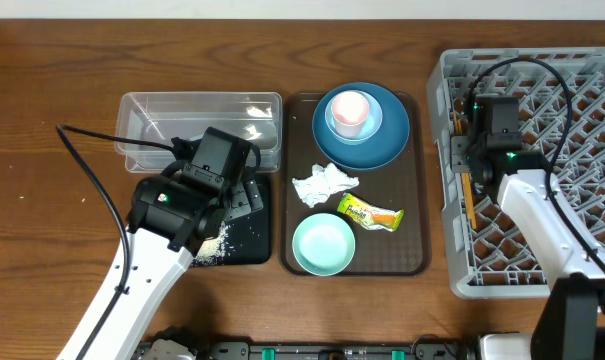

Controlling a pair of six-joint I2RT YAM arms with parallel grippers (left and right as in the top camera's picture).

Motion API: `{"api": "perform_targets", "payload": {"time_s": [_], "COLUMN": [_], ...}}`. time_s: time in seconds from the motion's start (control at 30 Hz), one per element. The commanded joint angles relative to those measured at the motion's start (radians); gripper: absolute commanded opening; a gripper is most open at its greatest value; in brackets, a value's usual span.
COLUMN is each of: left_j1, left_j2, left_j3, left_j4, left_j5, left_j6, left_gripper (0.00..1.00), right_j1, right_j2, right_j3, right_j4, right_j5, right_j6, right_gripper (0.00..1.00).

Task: Sort waste into correct bins and load items into the dishwasher rack

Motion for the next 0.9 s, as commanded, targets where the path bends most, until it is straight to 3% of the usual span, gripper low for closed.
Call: {"api": "perform_targets", "payload": {"time_s": [0.0,0.03,0.07,0.33,0.87], "left_j1": [0.006,0.006,0.006,0.006,0.006], "left_j2": [0.000,0.000,0.000,0.000,0.000], "left_j3": [0.014,0.014,0.014,0.014,0.014], "left_j4": [-0.002,-0.002,-0.002,-0.003,-0.002], "left_j5": [-0.015,-0.015,-0.015,-0.015,-0.015], "left_j6": [0.005,0.005,0.005,0.005,0.005], "left_gripper": [0.95,0.95,0.95,0.95,0.95], "right_j1": [0.010,0.010,0.010,0.010,0.010], "right_j2": [-0.094,-0.124,-0.151,-0.320,-0.331], "right_j3": [0.010,0.010,0.010,0.010,0.010], "right_j4": [-0.010,-0.016,-0.018,-0.024,-0.048], "right_j5": [-0.070,-0.070,-0.069,-0.063,-0.063], "right_j6": [0.068,0.068,0.067,0.066,0.066], "right_gripper": [0.68,0.88,0.99,0.99,0.99]}}
